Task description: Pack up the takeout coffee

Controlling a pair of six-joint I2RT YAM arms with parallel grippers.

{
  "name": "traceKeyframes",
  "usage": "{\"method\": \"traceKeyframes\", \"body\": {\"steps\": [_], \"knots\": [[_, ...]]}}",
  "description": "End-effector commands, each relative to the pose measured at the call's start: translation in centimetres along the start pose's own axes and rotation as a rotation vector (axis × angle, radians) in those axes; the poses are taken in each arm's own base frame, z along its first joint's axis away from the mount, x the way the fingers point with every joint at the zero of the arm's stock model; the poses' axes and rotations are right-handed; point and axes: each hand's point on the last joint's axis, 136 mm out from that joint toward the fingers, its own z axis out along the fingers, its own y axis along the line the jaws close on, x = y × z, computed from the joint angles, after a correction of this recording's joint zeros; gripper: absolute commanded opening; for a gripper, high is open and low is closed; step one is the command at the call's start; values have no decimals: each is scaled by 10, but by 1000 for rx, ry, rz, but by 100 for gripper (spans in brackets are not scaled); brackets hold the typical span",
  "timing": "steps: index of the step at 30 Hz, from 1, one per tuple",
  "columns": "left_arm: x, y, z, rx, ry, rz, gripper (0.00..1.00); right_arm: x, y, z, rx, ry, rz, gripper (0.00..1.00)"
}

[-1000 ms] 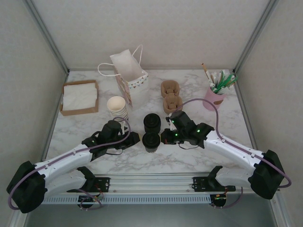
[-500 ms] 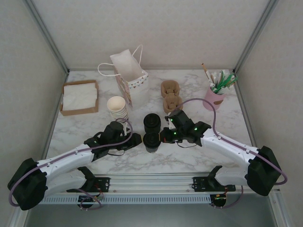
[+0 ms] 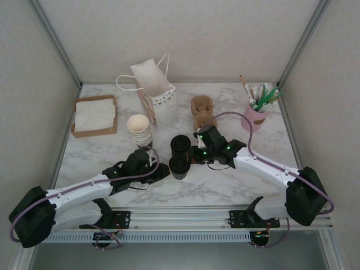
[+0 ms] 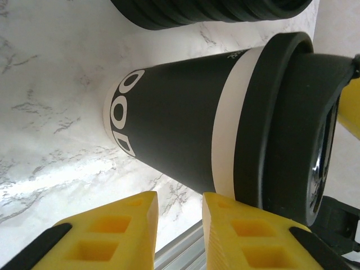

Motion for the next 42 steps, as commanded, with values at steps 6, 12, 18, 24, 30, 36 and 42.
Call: {"method": "traceKeyframes", "body": {"steps": [6,12,18,24,30,36,42], "knots": [[-2,-10,-6,18,-28,13,31,13,0,3,24,77,-36,0],[-1,-6,-21,-2,-43,11,31,5,8,-8,19,54,-57,0],[-5,-10,-31,11,-51,15,32,5,9,-16,19,41,-57,2],[-22,-25,-33,63,-61,20,36,14,13,-27,-28,33,-27,4],[-30,-31,-26,99,-42,21,39,29,16,-28,-113,41,55,4],[-35,-28,-20,78,-27,33,38,34,19,-23,-171,45,102,4],[-33,-18,-16,57,-17,28,37,35,20,-16,-188,59,122,4]]}}
